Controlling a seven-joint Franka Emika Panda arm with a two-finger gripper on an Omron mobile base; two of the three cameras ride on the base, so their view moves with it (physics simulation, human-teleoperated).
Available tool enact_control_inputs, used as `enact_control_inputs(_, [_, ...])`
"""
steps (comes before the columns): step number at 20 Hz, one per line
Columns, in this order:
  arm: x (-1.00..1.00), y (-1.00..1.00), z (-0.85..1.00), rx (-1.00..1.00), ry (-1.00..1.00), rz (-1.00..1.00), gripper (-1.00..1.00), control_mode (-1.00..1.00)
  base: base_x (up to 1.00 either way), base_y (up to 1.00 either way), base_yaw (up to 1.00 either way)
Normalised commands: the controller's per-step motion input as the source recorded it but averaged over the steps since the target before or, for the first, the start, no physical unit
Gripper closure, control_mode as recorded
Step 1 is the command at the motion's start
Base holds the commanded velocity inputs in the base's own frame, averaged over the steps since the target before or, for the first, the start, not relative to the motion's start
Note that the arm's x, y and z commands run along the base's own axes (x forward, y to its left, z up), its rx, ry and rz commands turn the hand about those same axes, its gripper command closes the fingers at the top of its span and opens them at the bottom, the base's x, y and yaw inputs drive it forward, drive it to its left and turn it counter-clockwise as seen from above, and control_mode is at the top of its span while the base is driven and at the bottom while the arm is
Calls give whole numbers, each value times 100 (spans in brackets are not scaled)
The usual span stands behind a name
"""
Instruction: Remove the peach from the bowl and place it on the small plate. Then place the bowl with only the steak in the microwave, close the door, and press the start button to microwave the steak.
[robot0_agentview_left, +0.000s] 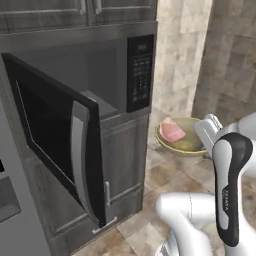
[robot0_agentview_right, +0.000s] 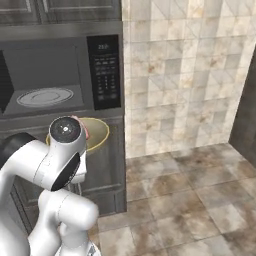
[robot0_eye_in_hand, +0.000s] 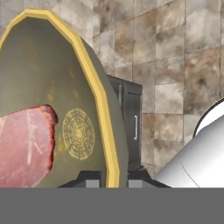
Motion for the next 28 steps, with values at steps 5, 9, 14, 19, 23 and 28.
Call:
enact_control_inputs(5, [0, 0, 0, 0, 0, 0, 100, 100, 9, -17, 37])
enact_control_inputs(9, [0, 0, 0, 0, 0, 0, 100, 100, 79, 0, 29])
enact_control_inputs(14, [0, 0, 0, 0, 0, 0, 100, 100, 66, 2, 31])
enact_control_inputs(19, [0, 0, 0, 0, 0, 0, 100, 100, 14, 0, 27])
enact_control_inputs(23, [0, 0, 0, 0, 0, 0, 100, 100, -7, -1, 21])
enact_control_inputs(28, [0, 0, 0, 0, 0, 0, 100, 100, 1, 0, 9])
